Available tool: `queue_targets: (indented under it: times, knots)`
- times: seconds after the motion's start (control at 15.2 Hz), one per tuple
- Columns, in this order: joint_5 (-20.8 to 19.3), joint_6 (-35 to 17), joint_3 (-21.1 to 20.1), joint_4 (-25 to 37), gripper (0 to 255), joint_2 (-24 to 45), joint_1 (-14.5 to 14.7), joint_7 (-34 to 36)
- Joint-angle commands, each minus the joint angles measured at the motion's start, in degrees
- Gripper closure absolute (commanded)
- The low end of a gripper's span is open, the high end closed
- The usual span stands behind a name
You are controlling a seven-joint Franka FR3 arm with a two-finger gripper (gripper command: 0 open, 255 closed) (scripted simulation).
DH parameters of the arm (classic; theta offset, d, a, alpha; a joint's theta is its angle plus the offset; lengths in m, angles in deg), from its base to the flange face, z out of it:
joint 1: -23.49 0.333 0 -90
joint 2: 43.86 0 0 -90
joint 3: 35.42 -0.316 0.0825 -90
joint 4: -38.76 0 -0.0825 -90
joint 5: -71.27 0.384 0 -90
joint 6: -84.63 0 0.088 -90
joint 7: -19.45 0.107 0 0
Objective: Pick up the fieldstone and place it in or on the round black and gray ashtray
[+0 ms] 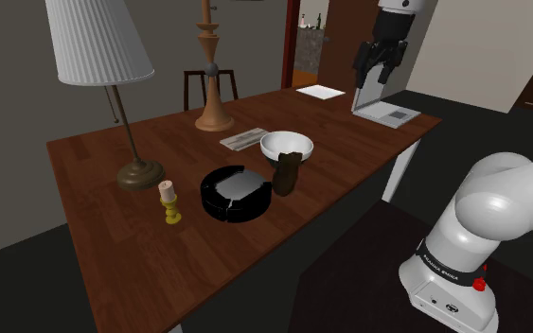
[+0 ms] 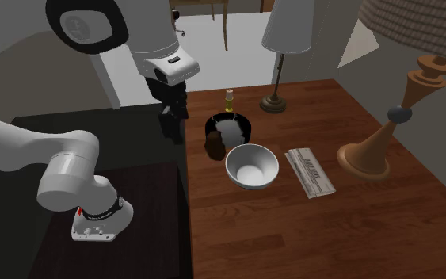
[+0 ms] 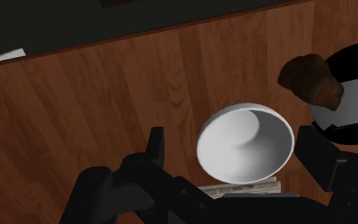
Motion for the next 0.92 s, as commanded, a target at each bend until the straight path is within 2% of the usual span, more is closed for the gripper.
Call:
queue_targets:
  times: [0.0,0.46,0.86]
  knots:
    - [0.00,0.00,0.00,0.00,0,0.00,0.00,0.00]
    - [2.09,-12.49,-4.88,-7.51,0,3.75,2.84,3.96]
    - [3.16,-23.64,-9.33,-11.24,0,10.12,5.09,7.52]
